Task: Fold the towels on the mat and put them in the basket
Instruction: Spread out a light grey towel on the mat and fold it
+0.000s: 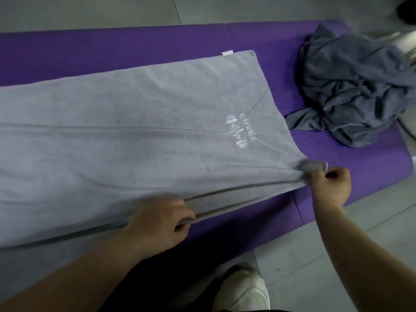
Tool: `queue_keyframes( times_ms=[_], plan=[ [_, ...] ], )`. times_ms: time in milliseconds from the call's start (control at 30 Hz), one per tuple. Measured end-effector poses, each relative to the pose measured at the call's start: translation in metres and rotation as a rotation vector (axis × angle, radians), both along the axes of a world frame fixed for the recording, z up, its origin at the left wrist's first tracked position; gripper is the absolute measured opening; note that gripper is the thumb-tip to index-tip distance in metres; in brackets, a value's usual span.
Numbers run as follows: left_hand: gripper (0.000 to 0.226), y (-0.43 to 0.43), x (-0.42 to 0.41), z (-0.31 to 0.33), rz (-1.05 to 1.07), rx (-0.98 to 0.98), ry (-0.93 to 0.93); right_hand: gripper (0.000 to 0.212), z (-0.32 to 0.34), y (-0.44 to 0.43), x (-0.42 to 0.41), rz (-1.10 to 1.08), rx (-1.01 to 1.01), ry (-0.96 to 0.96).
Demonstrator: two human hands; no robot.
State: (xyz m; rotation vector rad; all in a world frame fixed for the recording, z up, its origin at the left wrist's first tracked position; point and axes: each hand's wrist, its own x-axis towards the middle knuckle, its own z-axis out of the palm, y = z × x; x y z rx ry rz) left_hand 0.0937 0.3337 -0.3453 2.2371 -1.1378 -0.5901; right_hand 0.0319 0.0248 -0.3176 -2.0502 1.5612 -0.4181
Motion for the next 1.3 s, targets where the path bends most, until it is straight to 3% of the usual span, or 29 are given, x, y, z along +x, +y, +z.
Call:
queue_keyframes(
  times_ms=[67, 167, 333, 500, 667, 800, 933, 1067, 1167, 1300],
  plan=[
    [0.026, 0.002, -0.009, -0.006, -0.114, 0.058, -0.037, 0.006, -0.002, 0.003, -0.019, -0.009, 0.068, 0.105],
    [0.033, 0.003, -0.015, -0.011, -0.154, 0.098, -0.012, 0.034, -0.011, -0.002, -0.031, -0.037, 0.141, 0.221],
    [0.025, 0.002, 0.011, -0.028, 0.284, -0.088, -0.220, 0.028, -0.004, -0.020, 0.015, 0.139, -0.171, 0.127],
    [0.047, 0.013, 0.042, -0.042, 0.610, 0.098, -0.347, 0.034, -0.006, -0.031, 0.128, 0.533, -0.186, 0.177],
    [0.068, 0.026, 0.046, -0.050, 0.804, 0.242, -0.306, 0.038, -0.021, -0.022, 0.228, 0.643, -0.092, 0.239],
    [0.066, 0.025, 0.050, -0.052, 0.824, 0.275, -0.308, 0.051, -0.038, -0.029, 0.272, 0.538, -0.067, 0.386],
    [0.064, 0.022, 0.055, -0.054, 0.818, 0.290, -0.300, 0.040, -0.046, -0.035, 0.289, 0.562, -0.101, 0.370],
    [0.062, 0.013, 0.062, -0.053, 0.782, 0.287, -0.376, 0.038, -0.031, -0.049, 0.302, 0.583, -0.260, 0.353],
    [0.063, 0.004, 0.066, -0.052, 0.723, 0.307, -0.388, 0.049, -0.017, -0.064, 0.307, 0.567, -0.212, 0.329],
    [0.068, -0.001, 0.068, -0.057, 0.679, 0.377, -0.370, 0.041, -0.003, -0.065, 0.294, 0.680, -0.094, 0.389]
  ],
)
